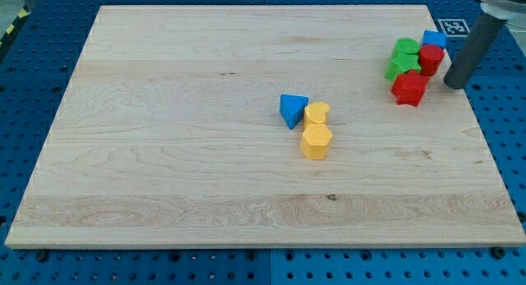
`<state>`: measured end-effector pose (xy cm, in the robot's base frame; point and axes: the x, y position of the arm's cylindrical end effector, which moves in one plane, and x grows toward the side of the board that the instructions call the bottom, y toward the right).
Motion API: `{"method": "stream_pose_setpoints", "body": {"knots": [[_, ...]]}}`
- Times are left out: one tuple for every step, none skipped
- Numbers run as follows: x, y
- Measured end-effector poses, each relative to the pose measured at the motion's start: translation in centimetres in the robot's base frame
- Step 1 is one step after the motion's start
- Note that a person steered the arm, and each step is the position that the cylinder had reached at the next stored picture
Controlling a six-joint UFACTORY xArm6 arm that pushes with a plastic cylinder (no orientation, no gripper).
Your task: Move the red star parallel to the right of the yellow heart
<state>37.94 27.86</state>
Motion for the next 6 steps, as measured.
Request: {"method": "stream_pose_setpoints", "body": {"knots": [[0.0, -3.4], [2.6, -6.7], [3.5, -6.7], [3.5, -6.1], [2.2, -5.8], [1.5, -6.6]]}}
